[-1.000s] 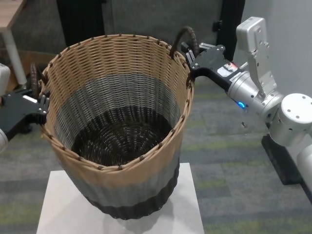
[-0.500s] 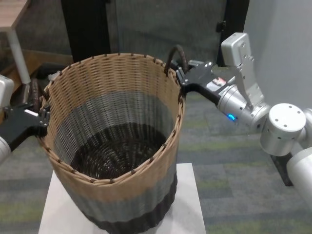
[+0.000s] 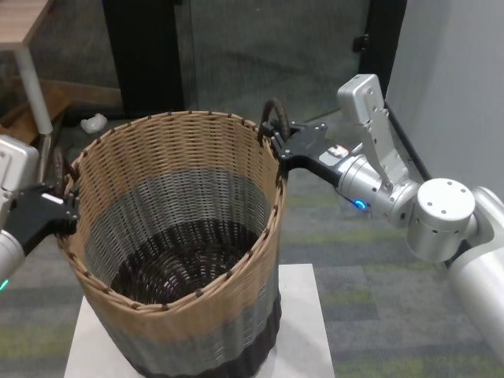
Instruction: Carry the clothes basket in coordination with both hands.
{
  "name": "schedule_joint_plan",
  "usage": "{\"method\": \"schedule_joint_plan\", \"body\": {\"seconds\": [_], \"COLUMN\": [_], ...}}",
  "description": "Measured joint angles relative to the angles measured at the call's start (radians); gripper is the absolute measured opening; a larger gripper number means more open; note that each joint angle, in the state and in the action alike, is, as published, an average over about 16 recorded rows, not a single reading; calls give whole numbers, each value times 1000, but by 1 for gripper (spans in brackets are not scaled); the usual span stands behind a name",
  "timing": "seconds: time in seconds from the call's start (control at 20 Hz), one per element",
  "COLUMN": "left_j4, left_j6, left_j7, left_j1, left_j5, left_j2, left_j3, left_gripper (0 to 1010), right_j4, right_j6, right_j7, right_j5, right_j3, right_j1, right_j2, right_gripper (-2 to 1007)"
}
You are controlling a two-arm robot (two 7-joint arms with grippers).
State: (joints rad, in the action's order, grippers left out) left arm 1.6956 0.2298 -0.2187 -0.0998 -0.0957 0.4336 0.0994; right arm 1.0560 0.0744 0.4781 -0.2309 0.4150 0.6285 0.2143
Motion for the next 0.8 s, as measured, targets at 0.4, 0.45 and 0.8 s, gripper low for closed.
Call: {"method": "schedule_joint_plan", "body": {"seconds": [0.4, 0.45, 0.8], "left_j4": [-56, -61, -90], "left_j6": [-12, -14, -24], "left_j7": [17, 18, 21], "left_j1": [-15, -16, -19], "left_j5": [64, 71, 114], "left_j2": [-19, -21, -36], "left_j3": [13, 14, 22], "left_gripper": [164, 164, 164], "right_j4": [-82, -92, -153], "right_j6": [19, 23, 45], "right_j7": [9, 10, 11], "right_j5": [3, 5, 23], "right_j3": [14, 16, 25], "right_j1": [21, 23, 40], "right_j2": [-23, -25, -42], "right_gripper": [76, 76, 76]}}
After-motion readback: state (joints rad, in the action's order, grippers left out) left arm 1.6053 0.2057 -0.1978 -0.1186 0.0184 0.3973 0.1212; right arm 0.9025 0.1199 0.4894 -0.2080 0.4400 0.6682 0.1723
